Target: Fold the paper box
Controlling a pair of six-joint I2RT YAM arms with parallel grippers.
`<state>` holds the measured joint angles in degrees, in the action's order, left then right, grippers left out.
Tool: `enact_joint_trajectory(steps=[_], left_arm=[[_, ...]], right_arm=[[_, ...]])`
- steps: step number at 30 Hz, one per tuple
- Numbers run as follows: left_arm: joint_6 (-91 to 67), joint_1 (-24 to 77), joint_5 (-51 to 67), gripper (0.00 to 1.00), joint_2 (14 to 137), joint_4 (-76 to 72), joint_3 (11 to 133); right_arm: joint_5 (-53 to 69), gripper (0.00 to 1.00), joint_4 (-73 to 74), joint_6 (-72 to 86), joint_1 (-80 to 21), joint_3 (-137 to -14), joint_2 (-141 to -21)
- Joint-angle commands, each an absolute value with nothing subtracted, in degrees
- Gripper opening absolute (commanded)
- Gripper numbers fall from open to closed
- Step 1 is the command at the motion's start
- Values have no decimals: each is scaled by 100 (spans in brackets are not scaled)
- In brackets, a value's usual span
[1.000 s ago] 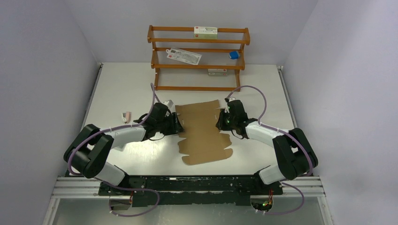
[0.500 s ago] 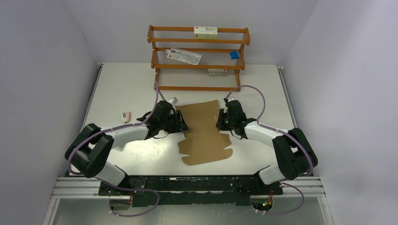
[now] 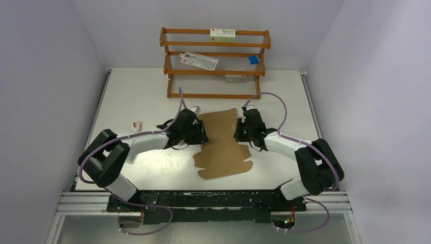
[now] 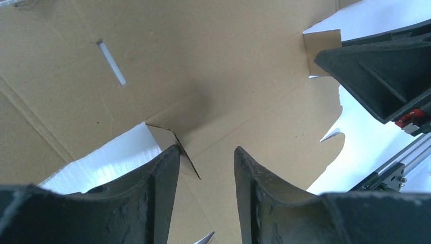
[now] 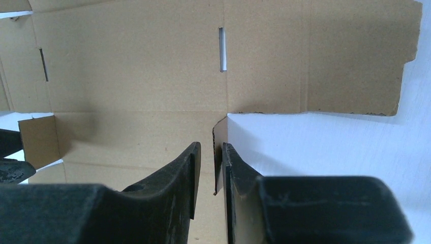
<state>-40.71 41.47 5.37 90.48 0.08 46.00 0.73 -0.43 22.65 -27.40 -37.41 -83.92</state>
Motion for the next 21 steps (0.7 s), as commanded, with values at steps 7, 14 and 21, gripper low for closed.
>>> enact_joint_trajectory(steps=[7,14,21], left_arm=[[-3613,3920,27,63,8517,710,4943],[-3437,3101,231,70,7893,985,4699],[-3214,2093,429,78,7694,1170,4578]], right_arm=[[-71,44,201,1815,-2601,-4001,-8078],[1310,58,-109,1672,-1526,-3974,-7862],[2235,66,-768,2070,-263,-3927,-8105]])
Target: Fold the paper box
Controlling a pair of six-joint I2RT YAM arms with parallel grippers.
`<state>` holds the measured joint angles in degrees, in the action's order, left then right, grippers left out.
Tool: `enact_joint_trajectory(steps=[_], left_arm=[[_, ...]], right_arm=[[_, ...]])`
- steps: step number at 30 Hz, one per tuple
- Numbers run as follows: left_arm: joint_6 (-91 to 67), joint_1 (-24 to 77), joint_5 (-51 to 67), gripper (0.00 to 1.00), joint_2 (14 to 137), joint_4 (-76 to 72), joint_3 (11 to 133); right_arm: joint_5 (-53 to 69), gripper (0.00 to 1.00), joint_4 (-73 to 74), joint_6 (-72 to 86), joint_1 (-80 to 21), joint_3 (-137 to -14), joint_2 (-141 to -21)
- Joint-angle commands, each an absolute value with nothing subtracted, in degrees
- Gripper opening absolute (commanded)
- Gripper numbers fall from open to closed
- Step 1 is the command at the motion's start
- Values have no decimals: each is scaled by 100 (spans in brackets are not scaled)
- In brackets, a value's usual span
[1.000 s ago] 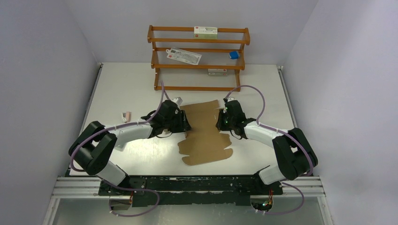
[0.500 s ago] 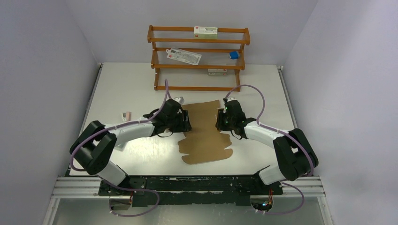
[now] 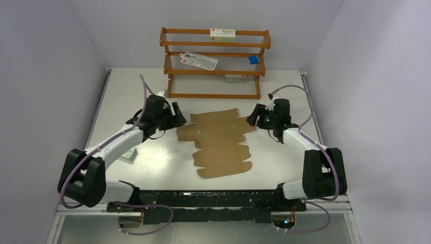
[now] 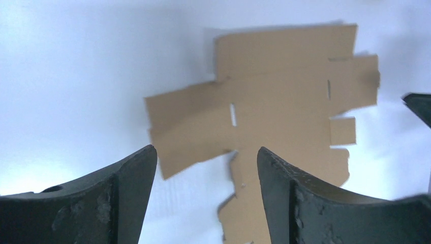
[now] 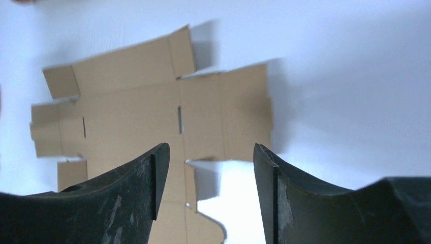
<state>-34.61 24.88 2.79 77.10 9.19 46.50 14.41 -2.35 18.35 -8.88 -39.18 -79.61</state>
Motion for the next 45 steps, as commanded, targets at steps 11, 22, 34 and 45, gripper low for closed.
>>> enact_joint_trajectory(steps=[11,22,34,45], left_arm=[[-3260,1415,1600,76,8546,578,4469],[-3288,1415,1922,65,9093,227,4409],[-3294,1576,2034,43,9299,53,4457],[-3103,2174,1206,17,9152,646,4957]], right_arm=[[3225,66,-1931,2487,589,-3802,-9286],[3713,47,-2291,2621,564,-3791,-9912],[3535,32,-2089,2446,344,-3814,-9799],[2076,16,-1275,1849,-384,-3894,-9018]])
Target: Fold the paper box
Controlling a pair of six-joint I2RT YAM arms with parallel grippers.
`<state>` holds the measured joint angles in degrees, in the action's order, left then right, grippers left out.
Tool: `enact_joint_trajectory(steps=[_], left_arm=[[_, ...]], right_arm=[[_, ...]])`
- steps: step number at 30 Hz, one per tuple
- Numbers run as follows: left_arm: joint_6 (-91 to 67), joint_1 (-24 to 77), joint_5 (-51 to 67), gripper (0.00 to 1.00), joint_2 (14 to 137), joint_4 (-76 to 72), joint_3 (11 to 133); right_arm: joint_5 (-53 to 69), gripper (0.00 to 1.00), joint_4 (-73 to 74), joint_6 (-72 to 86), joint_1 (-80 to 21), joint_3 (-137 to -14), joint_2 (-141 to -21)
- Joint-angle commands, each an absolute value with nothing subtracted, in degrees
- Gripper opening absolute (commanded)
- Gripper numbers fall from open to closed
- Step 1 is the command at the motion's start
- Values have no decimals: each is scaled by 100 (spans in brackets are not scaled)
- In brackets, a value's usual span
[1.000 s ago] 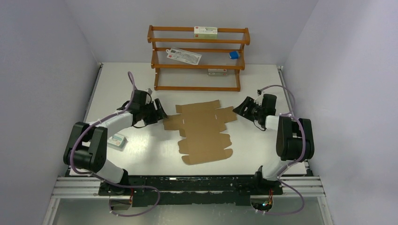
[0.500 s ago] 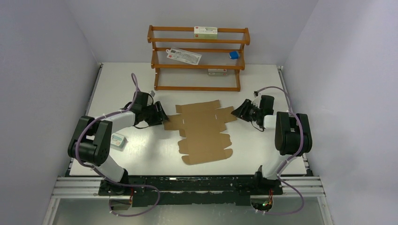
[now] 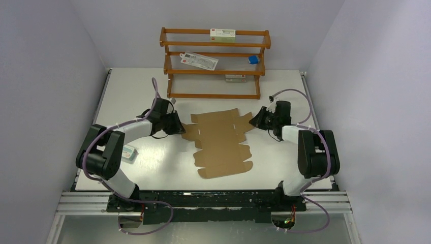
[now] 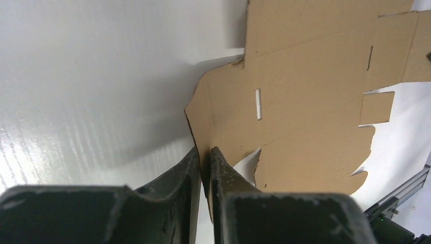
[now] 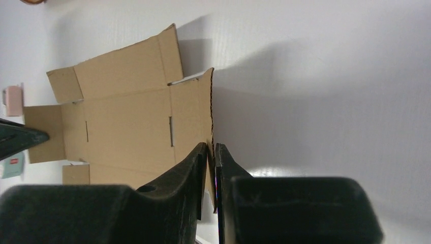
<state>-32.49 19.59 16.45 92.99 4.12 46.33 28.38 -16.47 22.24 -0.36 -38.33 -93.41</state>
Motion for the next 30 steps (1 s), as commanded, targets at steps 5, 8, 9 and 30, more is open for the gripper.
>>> enact_joint_trajectory(steps=[5,8,9,30], left_arm=[[-2927,2600,530,18,9165,1159,5379],[-2861,2835,167,19,9212,1414,5651],[-2834,2903,60,19,9237,1501,5738],[-2478,3861,-1420,24,10167,2712,7123]], right_arm=[[1093,16,-801,1570,-1017,-4072,-8745],[483,15,-529,1451,-1412,-4210,-8632],[301,15,-443,1413,-1527,-4263,-8612],[-3825,11,1494,1361,-3643,-5862,-9836]])
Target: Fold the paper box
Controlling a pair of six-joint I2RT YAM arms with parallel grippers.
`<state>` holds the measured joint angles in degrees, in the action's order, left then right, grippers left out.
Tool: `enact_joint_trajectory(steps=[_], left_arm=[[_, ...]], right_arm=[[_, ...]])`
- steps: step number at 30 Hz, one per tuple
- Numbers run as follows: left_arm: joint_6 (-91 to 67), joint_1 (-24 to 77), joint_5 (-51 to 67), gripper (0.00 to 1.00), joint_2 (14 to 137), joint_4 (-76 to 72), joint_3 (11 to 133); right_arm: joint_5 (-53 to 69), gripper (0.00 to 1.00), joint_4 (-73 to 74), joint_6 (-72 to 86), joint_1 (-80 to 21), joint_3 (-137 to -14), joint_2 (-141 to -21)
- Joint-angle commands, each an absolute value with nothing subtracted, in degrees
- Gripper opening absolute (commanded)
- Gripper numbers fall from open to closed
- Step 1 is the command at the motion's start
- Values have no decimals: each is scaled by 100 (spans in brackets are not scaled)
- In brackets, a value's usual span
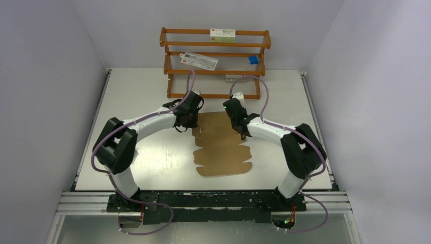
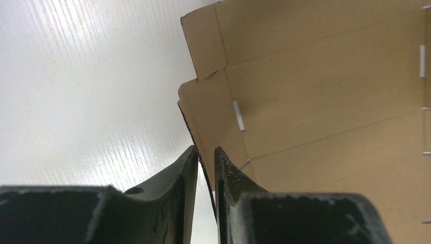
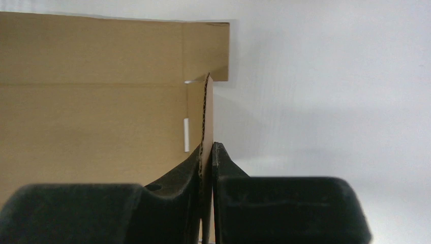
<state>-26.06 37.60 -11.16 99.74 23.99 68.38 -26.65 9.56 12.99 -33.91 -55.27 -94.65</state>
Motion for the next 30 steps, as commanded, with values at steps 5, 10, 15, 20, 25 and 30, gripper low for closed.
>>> enact_joint_trajectory(steps=[5,10,15,20,25,30], left_arm=[[-2438,3952,-1596,25,10294,2819,7264],[-2428,3964,-1645,25,10280,2821,7254],[-2417,3962,-1780,26,10272,2887,7266],[-2378,3964,-1869,26,10313,2958,7321],[-2373,3956,-1878,32,10022,2774,7136],[-2410,3777,-1517,46,9651,2535,6857]], right_arm=[[-4531,9,1819,1429,-3954,-6212,-10325],[-4807,8,1907,1485,-4102,-6319,-10501],[-4688,9,1844,1470,-4115,-6265,-10389],[-4316,15,1711,1480,-4118,-6165,-10246],[-3830,27,1476,1427,-4093,-5932,-9821],[-3049,40,1288,1431,-3790,-5704,-9288]])
